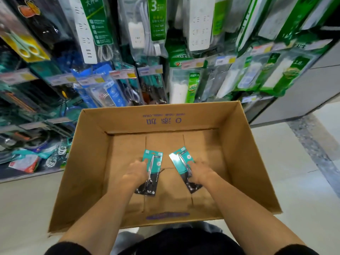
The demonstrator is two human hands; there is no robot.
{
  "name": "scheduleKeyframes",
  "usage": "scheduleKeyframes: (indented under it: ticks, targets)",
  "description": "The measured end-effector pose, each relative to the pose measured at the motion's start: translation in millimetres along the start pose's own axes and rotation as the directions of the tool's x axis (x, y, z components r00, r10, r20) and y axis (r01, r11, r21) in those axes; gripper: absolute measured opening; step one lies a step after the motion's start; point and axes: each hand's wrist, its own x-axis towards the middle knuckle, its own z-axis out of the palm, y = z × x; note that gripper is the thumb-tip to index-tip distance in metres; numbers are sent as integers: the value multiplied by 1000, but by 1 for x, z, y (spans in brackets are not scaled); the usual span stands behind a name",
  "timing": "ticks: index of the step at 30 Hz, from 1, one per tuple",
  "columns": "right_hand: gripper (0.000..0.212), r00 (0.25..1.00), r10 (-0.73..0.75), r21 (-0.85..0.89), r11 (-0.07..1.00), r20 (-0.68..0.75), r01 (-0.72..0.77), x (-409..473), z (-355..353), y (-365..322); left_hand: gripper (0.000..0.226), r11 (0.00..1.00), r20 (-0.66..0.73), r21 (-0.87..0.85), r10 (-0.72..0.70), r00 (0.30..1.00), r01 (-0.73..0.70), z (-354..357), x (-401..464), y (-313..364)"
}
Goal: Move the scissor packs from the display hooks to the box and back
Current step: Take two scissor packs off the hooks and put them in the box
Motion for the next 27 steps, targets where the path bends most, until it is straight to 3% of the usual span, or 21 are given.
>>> scheduleKeyframes:
  ticks: [6,12,19,24,27]
  targets:
    - [56,999,-6,-6,1000,-32,6,15,7,7,54,996,47,-79,-47,998,50,15,5,-3]
    - [74,1000,26,165,986,-2,-26,18,7,15,63,988,89,-127,-79,993,90,26,12,11]
    - [53,998,34,434,899,46,-51,20,14,33,61,948,79,-266,-159,984,175,39,15,16]
    - [45,998,22,541,840,59,-50,16,16,46,43,922,86,-323,-195,977,213,39,14,12]
    - [44,998,1,627,778,59,-38,14,13,46,32,877,77,-449,-152,985,170,37,13,7]
